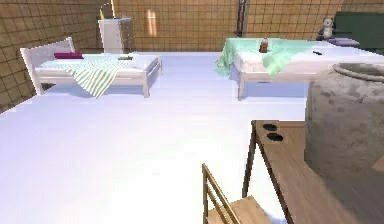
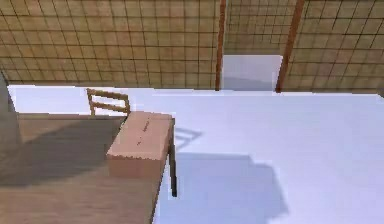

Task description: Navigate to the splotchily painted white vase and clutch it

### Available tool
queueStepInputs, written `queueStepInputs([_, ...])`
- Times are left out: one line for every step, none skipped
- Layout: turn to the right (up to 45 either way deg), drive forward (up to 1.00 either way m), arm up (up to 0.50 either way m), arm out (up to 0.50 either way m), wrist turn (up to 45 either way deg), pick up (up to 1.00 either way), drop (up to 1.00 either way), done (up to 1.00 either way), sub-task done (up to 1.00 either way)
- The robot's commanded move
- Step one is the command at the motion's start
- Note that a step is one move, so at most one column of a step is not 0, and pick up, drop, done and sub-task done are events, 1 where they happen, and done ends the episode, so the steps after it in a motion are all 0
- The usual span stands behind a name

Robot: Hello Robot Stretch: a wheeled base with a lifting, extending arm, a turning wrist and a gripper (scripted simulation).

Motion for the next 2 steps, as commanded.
queueStepInputs([-45.0, 0.00, 0.00, 0.00, 0.0, 0.00, 0.00, 0.00, 0.00])
queueStepInputs([27.0, 0.00, 0.00, 0.00, 0.0, 0.00, 0.00, 0.00, 0.00])
